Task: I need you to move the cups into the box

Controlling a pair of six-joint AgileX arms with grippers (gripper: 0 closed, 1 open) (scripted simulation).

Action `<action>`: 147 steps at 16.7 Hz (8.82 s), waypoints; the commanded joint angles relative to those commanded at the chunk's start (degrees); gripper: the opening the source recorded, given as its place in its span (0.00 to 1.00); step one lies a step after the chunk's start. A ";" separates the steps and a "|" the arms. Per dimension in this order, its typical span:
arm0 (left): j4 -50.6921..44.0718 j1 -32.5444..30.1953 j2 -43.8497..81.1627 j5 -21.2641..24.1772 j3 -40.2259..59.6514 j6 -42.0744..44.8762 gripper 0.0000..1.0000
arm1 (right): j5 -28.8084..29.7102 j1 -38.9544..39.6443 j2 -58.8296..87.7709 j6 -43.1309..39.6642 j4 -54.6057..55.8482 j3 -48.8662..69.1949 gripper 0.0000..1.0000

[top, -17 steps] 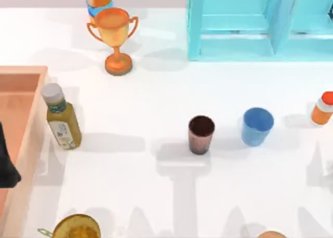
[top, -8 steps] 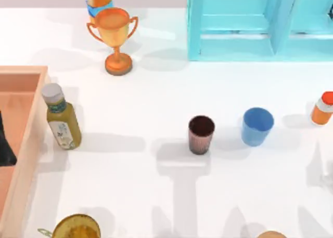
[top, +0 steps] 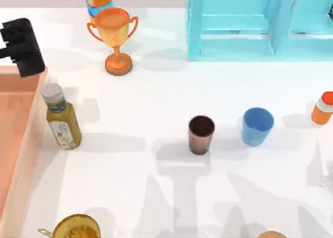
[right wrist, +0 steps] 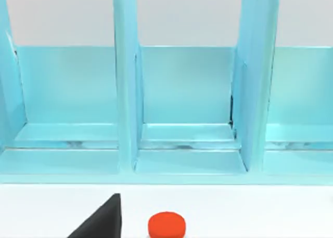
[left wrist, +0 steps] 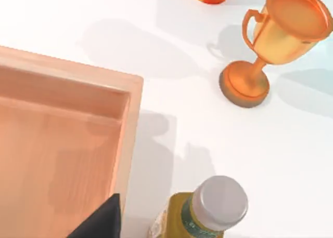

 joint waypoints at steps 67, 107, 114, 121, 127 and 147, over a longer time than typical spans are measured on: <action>-30.61 -33.82 81.36 2.45 62.47 -23.16 0.00 | 0.00 0.00 0.00 0.00 0.00 0.00 1.00; -45.15 35.53 24.07 11.06 16.85 43.93 0.00 | 0.00 0.00 0.00 0.00 0.00 0.00 1.00; -35.85 35.98 24.52 11.08 8.18 44.38 0.00 | 0.00 0.00 0.00 0.00 0.00 0.00 1.00; -30.37 36.42 24.86 11.06 2.77 44.84 0.00 | 0.00 0.00 0.00 0.00 0.00 0.00 1.00; -30.37 36.42 24.86 11.06 2.77 44.84 0.45 | 0.00 0.00 0.00 0.00 0.00 0.00 1.00; -34.65 36.46 25.39 11.13 7.10 44.81 1.00 | 0.00 0.00 0.00 0.00 0.00 0.00 1.00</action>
